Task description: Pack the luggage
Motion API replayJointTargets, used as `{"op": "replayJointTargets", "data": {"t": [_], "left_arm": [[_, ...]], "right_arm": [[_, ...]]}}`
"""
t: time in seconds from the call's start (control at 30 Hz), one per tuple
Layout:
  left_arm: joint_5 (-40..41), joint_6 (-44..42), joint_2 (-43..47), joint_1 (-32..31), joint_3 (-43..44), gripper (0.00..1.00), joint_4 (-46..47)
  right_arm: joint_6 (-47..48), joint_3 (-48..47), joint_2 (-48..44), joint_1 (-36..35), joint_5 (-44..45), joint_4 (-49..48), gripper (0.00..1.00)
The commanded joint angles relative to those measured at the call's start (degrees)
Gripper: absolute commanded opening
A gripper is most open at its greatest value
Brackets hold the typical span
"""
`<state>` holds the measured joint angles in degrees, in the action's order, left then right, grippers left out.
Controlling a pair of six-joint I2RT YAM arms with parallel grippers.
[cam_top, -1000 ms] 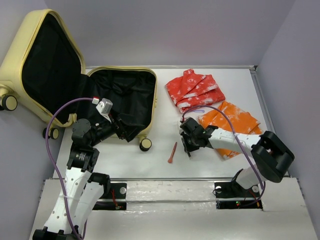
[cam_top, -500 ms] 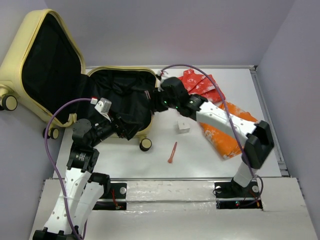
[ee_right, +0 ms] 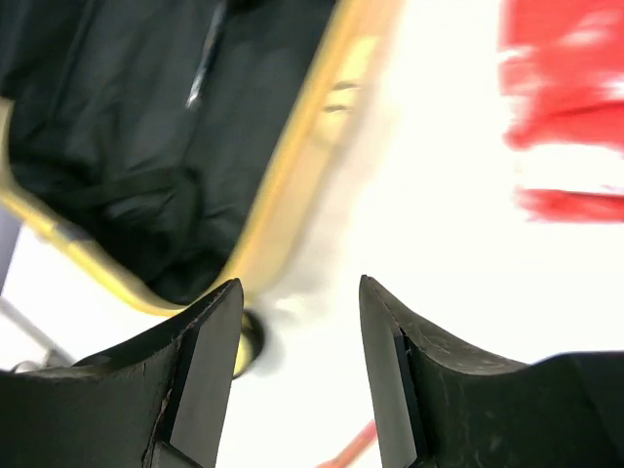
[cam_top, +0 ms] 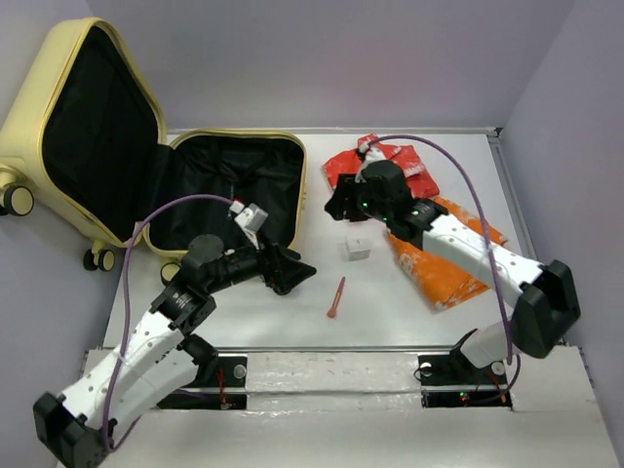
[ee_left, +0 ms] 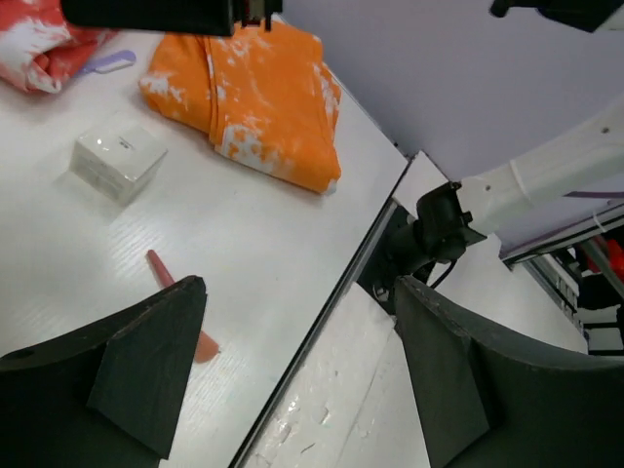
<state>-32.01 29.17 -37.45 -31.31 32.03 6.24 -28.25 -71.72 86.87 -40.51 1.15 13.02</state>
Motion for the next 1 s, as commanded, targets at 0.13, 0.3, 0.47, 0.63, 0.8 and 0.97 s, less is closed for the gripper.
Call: {"op": "replayJointTargets", "data": {"t": [0.13, 0.3, 0.47, 0.63, 0.8, 0.97], "left_arm": [[39.11, -3.59, -24.02, -28.43, 10.68, 0.82, -3.69], [46.67, -3.85, -36.27, -33.28, 12.17, 0.77, -3.78], [52.39, -3.33, -46.65, -36.28, 15.69, 0.77, -5.80], [53.72, -3.24, -51.48, -36.28, 16.13, 0.72, -5.80], [52.84, -3.77, -55.53, -36.37, 16.57, 0.48, -4.48], [52.66, -4.21, -59.22, -36.37, 17.01, 0.34, -4.39]], "right_arm": [[1.18, 22.12, -21.20, 12.63, 6.32, -1.16, 0.56], [2.41, 26.54, -26.13, 13.71, 8.34, 1.31, 0.63], [3.73, 27.34, -26.84, 13.71, 6.33, 2.10, 0.70], [3.38, 28.39, -26.49, 13.71, 5.27, 1.84, 0.66], [3.38, 28.83, -26.31, 13.71, 3.78, 1.14, 0.55], [3.73, 28.83, -25.88, 13.71, 1.84, 0.61, 0.56]]}}
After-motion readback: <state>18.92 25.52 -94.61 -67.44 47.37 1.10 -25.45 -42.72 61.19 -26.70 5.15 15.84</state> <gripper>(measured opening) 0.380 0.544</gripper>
